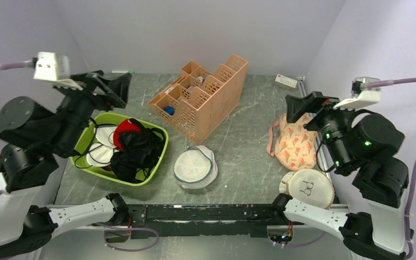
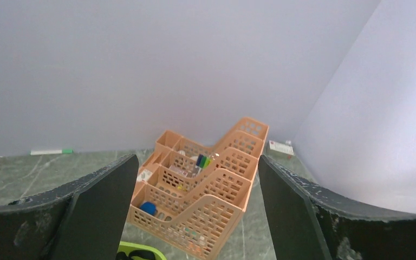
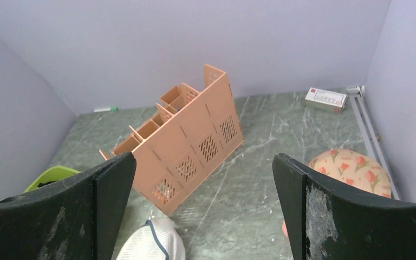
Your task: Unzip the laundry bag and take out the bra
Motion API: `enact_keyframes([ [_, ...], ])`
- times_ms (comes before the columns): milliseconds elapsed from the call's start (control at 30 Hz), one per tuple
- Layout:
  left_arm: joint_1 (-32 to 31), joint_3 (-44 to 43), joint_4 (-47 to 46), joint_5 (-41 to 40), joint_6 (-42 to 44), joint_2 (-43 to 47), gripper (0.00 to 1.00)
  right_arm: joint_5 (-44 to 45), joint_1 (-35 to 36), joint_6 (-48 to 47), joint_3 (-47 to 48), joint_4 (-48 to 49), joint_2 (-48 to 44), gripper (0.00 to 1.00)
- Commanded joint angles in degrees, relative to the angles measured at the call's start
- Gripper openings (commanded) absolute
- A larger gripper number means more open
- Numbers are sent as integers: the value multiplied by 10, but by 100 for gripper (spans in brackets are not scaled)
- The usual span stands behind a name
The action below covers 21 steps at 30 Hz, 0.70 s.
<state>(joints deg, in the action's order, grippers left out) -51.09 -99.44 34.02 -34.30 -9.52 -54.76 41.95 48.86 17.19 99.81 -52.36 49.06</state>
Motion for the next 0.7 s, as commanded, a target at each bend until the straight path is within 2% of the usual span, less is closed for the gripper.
enact_keyframes([
  [0, 4, 0, -20, -24, 27, 17, 93, 7, 0, -38, 9, 10, -13, 100],
  [233, 4, 3, 23, -39, 5, 22, 93, 3, 0, -46, -20, 34, -43, 100],
  [667, 4, 5, 13, -35, 4, 18, 93, 24, 0, -42, -40, 24, -42, 100],
])
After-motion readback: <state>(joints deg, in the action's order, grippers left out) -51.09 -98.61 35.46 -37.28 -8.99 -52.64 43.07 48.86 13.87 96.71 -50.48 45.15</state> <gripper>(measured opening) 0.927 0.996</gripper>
